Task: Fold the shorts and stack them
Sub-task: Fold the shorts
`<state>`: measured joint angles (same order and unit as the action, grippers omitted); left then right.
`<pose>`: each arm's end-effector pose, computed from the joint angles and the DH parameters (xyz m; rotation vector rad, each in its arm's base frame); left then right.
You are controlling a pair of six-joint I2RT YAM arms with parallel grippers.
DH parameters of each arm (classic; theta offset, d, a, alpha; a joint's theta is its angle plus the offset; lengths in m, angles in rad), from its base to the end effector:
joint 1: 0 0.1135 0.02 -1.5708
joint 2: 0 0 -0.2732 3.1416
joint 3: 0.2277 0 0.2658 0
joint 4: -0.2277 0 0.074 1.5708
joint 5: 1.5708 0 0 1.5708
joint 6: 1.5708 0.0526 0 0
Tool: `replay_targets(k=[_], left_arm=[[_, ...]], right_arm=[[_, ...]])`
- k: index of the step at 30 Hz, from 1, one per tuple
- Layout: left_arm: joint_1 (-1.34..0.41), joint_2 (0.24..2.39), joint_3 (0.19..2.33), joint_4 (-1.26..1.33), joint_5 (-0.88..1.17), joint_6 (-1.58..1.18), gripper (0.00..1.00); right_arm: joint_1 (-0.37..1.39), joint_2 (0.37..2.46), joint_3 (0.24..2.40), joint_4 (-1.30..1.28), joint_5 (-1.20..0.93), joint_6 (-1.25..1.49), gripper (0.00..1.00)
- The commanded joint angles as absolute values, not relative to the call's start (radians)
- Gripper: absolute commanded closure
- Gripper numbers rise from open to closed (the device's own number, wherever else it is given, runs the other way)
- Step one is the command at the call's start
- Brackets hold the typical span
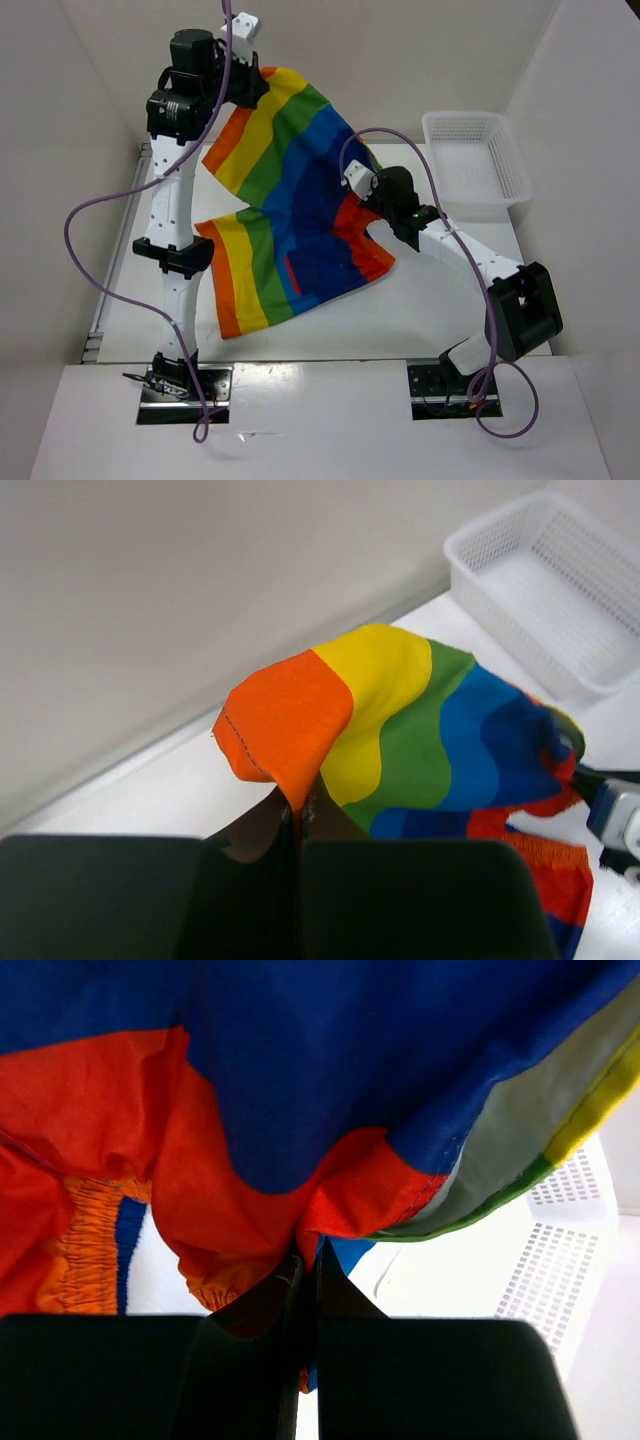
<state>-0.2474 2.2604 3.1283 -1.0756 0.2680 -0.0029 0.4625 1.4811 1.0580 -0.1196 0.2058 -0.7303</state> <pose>0.4207 -0.1206 0.5349 0.4101 1.7424 -0.4182 0.3303 0.1527 0.2692 -1.0884 1.8234 -0.3768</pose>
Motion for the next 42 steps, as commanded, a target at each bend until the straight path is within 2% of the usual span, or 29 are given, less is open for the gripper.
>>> replay_targets(k=[1,5,9,14,34,40,42], left_arm=[[-0.258,2.282,3.137,-0.87,0.299,0.0,1.0],[-0.207,2.351,3.137,-0.879,0.445,0.0,1.0],[-0.147,2.44,3.137,-0.89,0.674,0.0,1.0],[-0.147,2.528,3.137,-0.879,0.758,0.0,1.0],[-0.103,2.75,3.137,-1.002,0.893,0.0,1.0],[-0.156,2.601,3.096,-0.951,0.764,0.0,1.0],[-0.169,2.534,2.952,-0.918,0.647,0.0,1.0]], right_arm=[[0.468,1.424,1.052,-0.083,0.209,-0.723,1.0],[0.468,1.424,1.052,-0.092,0.209,-0.713,1.0],[0.453,1.433,1.084,-0.121,0.189,-0.67,1.0],[0.437,1.42,1.06,-0.142,0.13,-0.689,1.0],[0.403,1.606,1.126,-0.164,0.15,-0.618,1.0],[0.403,1.628,1.129,-0.121,0.14,-0.609,1.0],[0.403,1.618,1.115,-0.106,0.14,-0.618,1.0]])
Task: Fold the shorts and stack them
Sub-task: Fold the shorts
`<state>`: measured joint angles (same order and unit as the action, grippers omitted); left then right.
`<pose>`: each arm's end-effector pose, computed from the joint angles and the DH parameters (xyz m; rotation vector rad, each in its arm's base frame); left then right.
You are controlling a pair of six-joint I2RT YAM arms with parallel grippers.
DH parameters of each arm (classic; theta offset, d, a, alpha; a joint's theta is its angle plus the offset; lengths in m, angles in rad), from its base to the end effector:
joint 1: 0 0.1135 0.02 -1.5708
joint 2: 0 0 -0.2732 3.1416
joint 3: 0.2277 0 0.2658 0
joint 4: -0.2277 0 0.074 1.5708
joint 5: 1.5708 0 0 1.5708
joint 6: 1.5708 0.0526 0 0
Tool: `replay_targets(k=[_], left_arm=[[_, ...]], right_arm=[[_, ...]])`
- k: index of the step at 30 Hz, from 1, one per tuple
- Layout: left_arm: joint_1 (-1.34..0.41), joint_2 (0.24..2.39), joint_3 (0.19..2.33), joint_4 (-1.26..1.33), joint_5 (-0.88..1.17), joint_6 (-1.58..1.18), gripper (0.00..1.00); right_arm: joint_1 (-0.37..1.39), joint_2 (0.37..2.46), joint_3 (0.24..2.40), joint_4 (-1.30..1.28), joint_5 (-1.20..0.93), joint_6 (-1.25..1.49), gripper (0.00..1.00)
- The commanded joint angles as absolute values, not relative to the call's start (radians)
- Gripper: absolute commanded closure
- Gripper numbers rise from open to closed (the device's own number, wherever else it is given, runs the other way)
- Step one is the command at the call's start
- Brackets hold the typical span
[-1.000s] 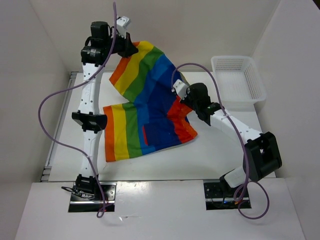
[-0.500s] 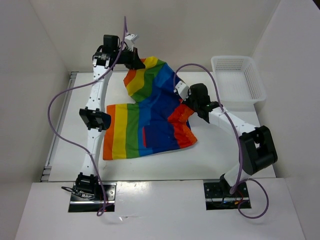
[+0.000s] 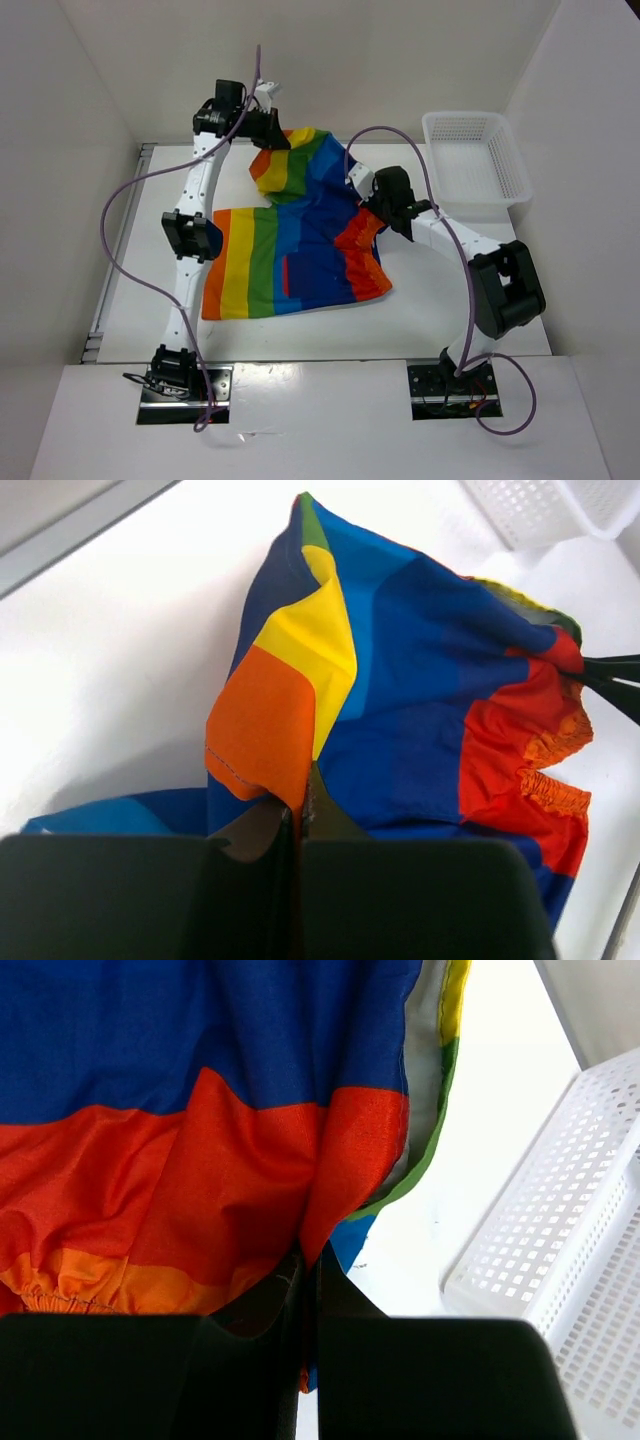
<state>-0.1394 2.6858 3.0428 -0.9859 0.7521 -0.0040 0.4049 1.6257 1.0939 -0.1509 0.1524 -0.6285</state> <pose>0.5673 -0.1159 0.3143 0.5631 2.0659 -0.9033 0.3583 0.1449 0.2272 -1.0446 2.0046 -0.2913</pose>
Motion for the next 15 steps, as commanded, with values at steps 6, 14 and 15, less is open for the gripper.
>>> replay_targets(k=[6,14,15], left_arm=[[-0.187,2.153,2.372,-0.878,0.471,0.0,1.0],[-0.134,1.699,1.549,-0.617,-0.045,0.0,1.0],[-0.133,1.656,1.397,-0.591,-0.092,0.0,1.0]], right_arm=[[0.403,1.528,1.013,-0.043,0.158,-0.675,1.0],[0.414,1.396,0.925,-0.075,0.06,-0.816,1.0],[0.423,1.382,0.925,-0.101,0.049,-0.842,1.0]])
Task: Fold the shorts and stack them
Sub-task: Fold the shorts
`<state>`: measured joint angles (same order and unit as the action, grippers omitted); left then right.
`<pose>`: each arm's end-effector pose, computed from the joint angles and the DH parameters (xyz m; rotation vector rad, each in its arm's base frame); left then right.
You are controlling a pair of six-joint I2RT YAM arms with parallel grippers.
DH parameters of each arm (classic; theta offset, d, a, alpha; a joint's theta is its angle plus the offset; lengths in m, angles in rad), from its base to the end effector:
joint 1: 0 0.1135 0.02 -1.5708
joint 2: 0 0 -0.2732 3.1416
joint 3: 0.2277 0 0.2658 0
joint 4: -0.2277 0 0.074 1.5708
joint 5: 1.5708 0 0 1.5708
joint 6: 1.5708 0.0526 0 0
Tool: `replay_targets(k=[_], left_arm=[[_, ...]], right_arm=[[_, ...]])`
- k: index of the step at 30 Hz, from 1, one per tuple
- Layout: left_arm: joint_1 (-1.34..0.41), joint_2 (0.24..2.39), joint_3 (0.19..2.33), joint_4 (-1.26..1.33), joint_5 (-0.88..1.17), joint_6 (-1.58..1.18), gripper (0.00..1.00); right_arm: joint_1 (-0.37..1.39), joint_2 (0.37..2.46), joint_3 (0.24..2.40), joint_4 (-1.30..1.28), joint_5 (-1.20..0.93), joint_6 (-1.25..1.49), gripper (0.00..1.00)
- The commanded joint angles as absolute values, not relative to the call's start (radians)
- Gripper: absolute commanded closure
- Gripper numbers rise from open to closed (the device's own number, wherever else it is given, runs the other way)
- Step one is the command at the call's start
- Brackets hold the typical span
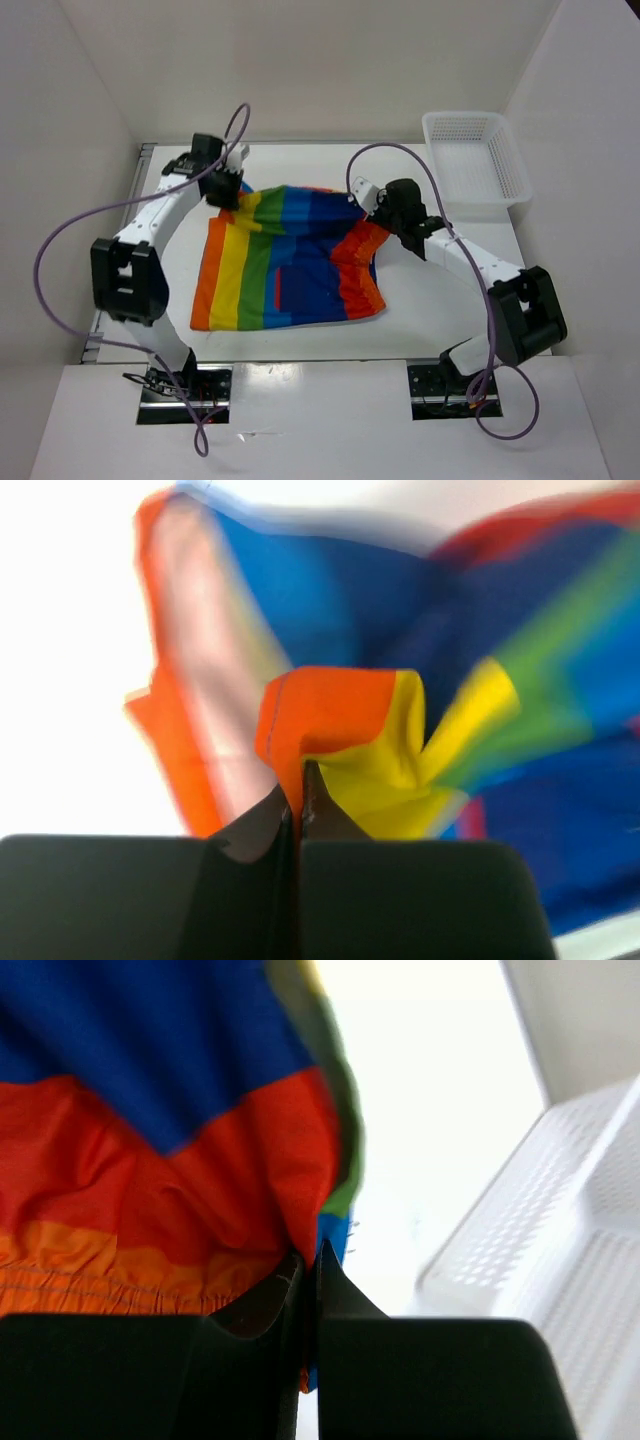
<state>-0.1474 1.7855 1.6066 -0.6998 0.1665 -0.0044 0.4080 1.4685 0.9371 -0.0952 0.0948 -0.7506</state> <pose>0.4181 -0.0709 0.2965 0.2486 2.4391 -0.2709 0.3215 0.1335 0.2317 -1.1646 1.8780 -0.2956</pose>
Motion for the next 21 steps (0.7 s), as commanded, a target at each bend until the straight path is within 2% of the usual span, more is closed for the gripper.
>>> replay_targets(k=[1,3,7,9,12,13,15,16,19,21], left_arm=[[-0.123,1.573,1.331,-0.565,-0.127,0.0,1.0],[-0.123,1.488,1.156,-0.531,-0.162,0.0,1.0],[-0.123,1.289,0.99,-0.546,-0.167,0.0,1.0],[-0.123,1.226,0.957,-0.619,-0.115,0.0,0.86],[-0.114,1.148,0.911,-0.747,0.023,0.0,0.61],[-0.124,1.12,0.911,-0.765,0.023,0.0,0.57],[-0.124,1.027,0.913,-0.854,0.047,0.0,0.53],[-0.114,0.996,0.932,-0.886,0.098,0.0,0.45],[-0.126,0.869,0.956,-0.986,0.135,0.0,0.36],[-0.138,0.784,0.916,-0.936,0.068,0.0,0.32]], right_arm=[[0.434,1.368,0.925,-0.127,0.032,-0.898,1.0],[0.451,1.318,0.904,-0.195,-0.001,-0.94,1.0],[0.537,1.209,0.856,-0.329,-0.092,-1.049,1.0],[0.631,1.142,0.838,-0.448,-0.127,-1.1,1.0],[0.768,1.054,0.787,-0.544,-0.172,-1.1,0.77],[0.799,1.039,0.775,-0.564,-0.181,-1.088,0.65],[0.86,1.009,0.793,-0.642,-0.221,-1.055,0.53],[0.87,0.999,0.807,-0.681,-0.28,-1.055,0.38],[0.919,0.999,0.876,-0.762,-0.337,-0.988,0.27],[0.919,0.999,0.928,-0.74,-0.364,-0.912,0.2]])
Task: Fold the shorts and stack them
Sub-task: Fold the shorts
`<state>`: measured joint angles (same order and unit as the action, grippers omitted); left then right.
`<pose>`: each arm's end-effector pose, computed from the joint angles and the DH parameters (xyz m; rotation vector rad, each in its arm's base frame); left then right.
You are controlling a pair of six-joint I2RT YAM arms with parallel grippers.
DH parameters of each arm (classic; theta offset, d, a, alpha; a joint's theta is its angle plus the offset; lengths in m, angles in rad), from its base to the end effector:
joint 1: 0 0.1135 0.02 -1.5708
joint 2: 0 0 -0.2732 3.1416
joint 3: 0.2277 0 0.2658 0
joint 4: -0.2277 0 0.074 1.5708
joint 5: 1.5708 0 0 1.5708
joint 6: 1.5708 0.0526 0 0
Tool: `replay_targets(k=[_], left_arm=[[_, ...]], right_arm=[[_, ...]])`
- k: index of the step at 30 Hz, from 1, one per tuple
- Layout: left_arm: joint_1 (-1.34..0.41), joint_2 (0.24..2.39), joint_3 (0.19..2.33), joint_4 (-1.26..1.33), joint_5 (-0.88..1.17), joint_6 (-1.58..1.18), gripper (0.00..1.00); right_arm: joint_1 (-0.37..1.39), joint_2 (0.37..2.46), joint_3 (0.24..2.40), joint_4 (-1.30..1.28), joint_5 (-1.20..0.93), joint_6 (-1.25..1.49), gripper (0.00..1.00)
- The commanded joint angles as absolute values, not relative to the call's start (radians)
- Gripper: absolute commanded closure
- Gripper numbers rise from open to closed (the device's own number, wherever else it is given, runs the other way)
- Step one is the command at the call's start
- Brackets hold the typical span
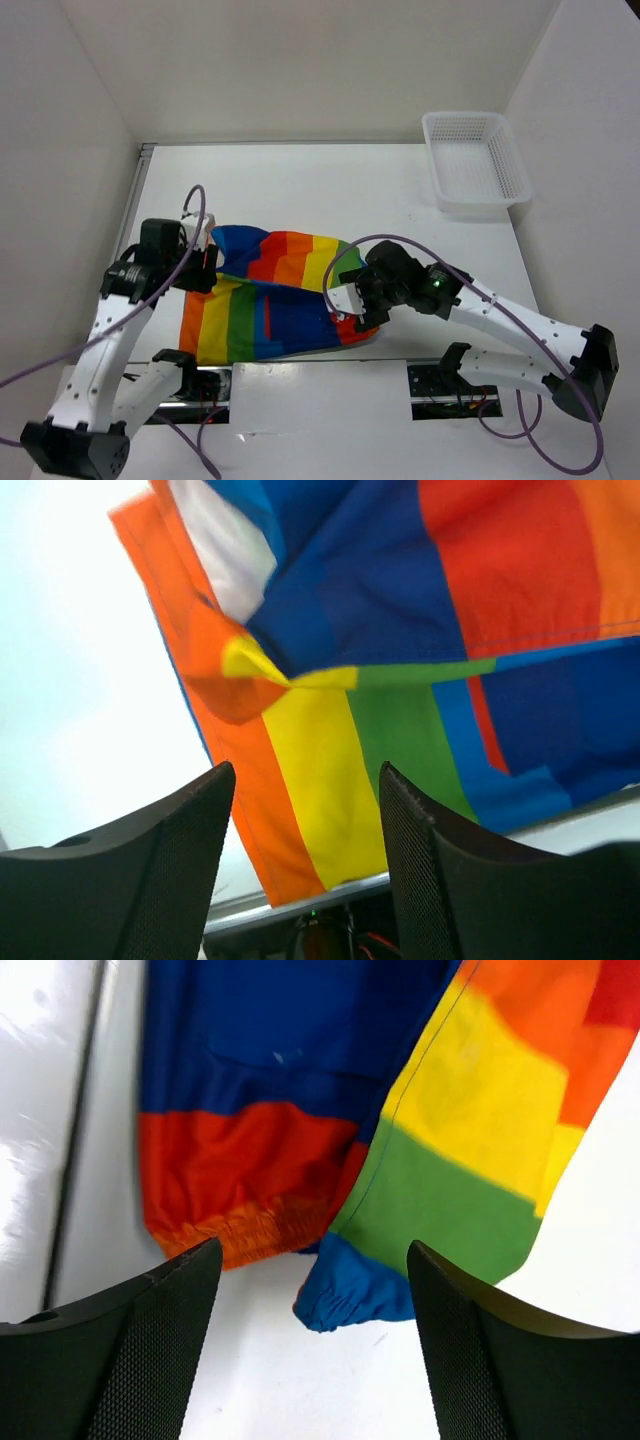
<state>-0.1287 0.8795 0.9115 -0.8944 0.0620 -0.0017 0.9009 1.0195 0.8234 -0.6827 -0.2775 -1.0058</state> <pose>0.1831 -0.0270 0.2962 0.1824 2.4286 -0.1340 0.1266 0.1830 0.2587 -2.0457 1.3030 0.2920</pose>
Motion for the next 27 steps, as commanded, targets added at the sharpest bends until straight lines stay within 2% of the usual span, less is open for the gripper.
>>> replay_targets(k=[1,3,5,9,13,16,19,22,23,27], left_arm=[[-0.138,0.766,0.881,-0.89,0.025,0.0,0.32],[-0.138,0.794,0.783,-0.755,-0.089,0.0,0.31],[-0.138,0.877,0.782,-0.687,-0.109,0.0,0.31],[-0.084,1.138,0.911,-0.733,0.024,0.0,0.25],[-0.074,1.141,0.885,-0.631,-0.052,0.0,0.17],[-0.074,1.132,0.874,-0.592,-0.052,0.0,0.08],[-0.049,1.219,0.961,-0.644,-0.02,0.0,0.07],[0.021,1.31,1.064,-0.704,0.069,0.0,0.02],[0.035,1.343,1.065,-0.713,0.13,0.0,0.02],[0.046,1.433,1.086,-0.738,0.158,0.0,0.0]], right_arm=[[0.919,1.021,0.945,-0.709,-0.364,-0.867,0.2],[0.919,1.031,0.985,-0.64,-0.318,-0.772,0.18],[0.919,1.063,0.994,-0.6,-0.285,-0.772,0.18],[0.919,1.106,0.982,-0.687,-0.229,-0.865,0.17],[0.919,1.14,0.936,-0.727,-0.189,-0.874,0.1],[0.919,1.16,0.891,-0.683,-0.135,-0.861,0.09],[0.919,1.18,0.85,-0.648,-0.092,-0.839,0.09],[0.919,1.18,0.804,-0.586,-0.025,-0.828,0.09],[0.919,1.18,0.775,-0.557,-0.003,-0.828,0.09],[0.919,1.213,0.739,-0.451,0.064,-0.828,0.09]])
